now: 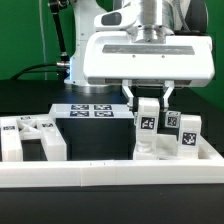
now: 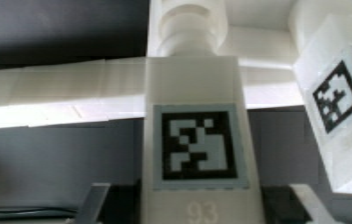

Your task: Assemble chair

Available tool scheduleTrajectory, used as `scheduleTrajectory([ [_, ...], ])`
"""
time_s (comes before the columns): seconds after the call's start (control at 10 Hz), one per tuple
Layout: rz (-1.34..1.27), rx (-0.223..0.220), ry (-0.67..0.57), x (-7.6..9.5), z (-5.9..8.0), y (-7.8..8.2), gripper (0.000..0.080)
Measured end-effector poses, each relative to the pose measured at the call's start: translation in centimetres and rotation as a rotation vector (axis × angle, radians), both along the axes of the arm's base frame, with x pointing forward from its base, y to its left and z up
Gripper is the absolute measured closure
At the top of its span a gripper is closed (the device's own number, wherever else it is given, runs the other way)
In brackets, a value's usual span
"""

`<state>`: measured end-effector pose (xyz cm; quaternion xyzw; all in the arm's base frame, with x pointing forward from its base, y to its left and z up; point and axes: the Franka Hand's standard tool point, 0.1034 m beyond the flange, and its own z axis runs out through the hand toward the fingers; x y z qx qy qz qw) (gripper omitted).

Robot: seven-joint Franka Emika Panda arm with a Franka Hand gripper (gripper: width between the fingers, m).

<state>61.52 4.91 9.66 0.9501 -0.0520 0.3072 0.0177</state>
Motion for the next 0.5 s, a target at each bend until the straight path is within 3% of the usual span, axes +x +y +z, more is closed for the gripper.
scheduleTrajectory([
  [0.5, 0.001, -0.009, 0.008, -0.41, -1.15, 0.15, 0.0508],
])
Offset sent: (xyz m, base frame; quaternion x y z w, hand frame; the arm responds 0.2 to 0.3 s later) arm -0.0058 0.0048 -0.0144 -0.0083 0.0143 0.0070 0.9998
